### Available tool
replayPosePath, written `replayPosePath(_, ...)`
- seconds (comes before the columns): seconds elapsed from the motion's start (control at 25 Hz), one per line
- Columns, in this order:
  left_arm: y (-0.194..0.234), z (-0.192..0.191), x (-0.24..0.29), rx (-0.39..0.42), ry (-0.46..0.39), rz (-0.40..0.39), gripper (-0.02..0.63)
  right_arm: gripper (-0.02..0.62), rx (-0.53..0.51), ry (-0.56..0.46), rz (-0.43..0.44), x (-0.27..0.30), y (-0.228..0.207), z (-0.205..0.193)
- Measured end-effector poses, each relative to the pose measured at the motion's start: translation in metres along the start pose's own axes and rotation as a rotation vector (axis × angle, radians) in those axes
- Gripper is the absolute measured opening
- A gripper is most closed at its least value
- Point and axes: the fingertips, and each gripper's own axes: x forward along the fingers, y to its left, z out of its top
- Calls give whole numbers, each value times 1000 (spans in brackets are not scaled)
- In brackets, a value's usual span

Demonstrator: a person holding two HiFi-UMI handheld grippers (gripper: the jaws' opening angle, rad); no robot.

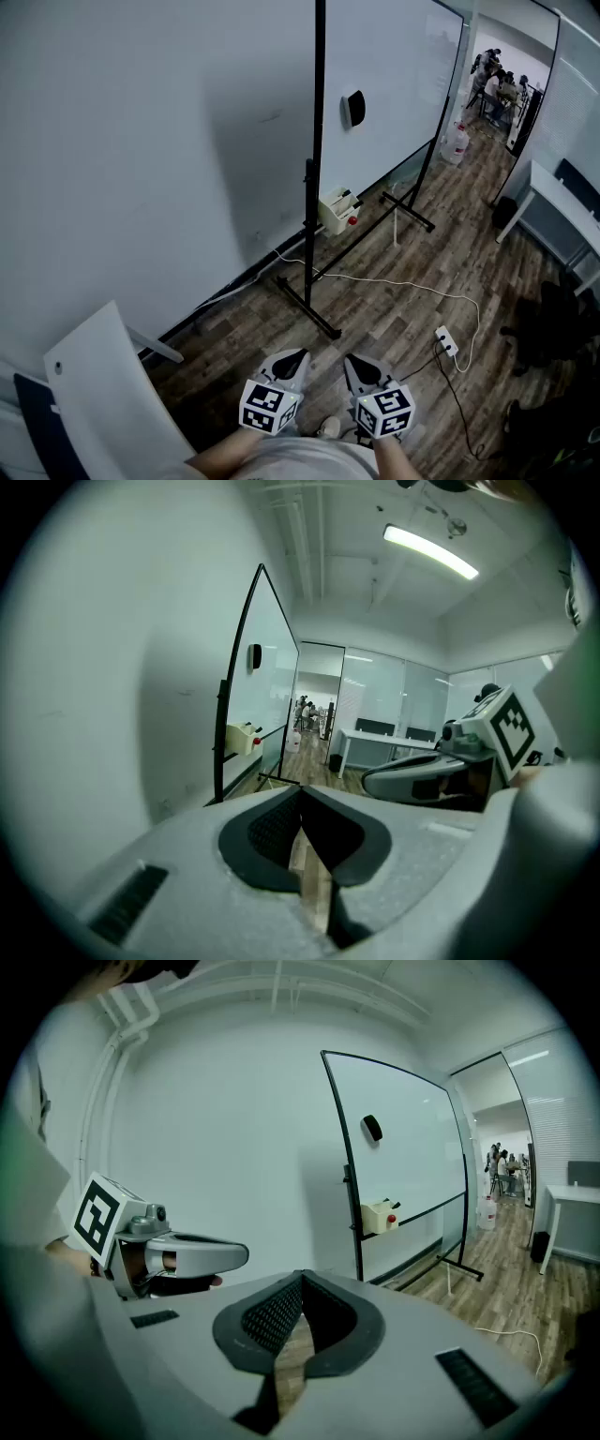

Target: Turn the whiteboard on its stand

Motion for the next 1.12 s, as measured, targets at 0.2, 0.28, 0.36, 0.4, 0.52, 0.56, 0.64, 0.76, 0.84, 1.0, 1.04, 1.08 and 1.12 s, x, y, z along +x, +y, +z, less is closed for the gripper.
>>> replayPosePath(0.2, 7, -2, -2, -1, -2, -2, 11, -5, 3, 2, -7, 5, 3, -2)
replayPosePath(0.28, 12, -3, -3, -4, -5, -4, 11, -5, 17, -19, -20, 8, 2, 0)
replayPosePath(0.36, 16, -3, -5, -5, -8, -9, 11, -5, 31, -44, -31, 12, 3, 4)
replayPosePath(0.4, 19, -2, -5, -4, -10, -12, 11, -5, 33, -49, -36, 14, 4, 5)
replayPosePath(0.52, 30, -2, -9, -6, -17, -18, 11, -5, 26, -48, -49, 22, 10, 9)
replayPosePath(0.56, 34, -2, -11, -6, -17, -20, 11, -5, 25, -48, -51, 25, 13, 10)
replayPosePath(0.64, 42, -2, -16, -3, -18, -29, 11, -5, 28, -50, -53, 30, 21, 11)
replayPosePath(0.76, 50, -4, -22, 5, -18, -43, 11, -5, 35, -48, -62, 36, 30, 8)
replayPosePath(0.84, 54, -7, -24, 5, -18, -50, 11, -5, 41, -45, -68, 38, 35, 5)
replayPosePath(1.0, 58, -14, -20, -11, -5, -67, 11, -5, 57, -24, -79, 41, 34, -4)
replayPosePath(1.04, 58, -16, -17, -14, 0, -72, 11, -5, 65, -20, -84, 41, 31, -7)
replayPosePath(1.08, 57, -18, -13, -16, 3, -78, 11, -5, 73, -17, -90, 42, 28, -10)
replayPosePath(1.12, 57, -18, -9, -15, 4, -83, 11, -5, 81, -15, -96, 43, 23, -12)
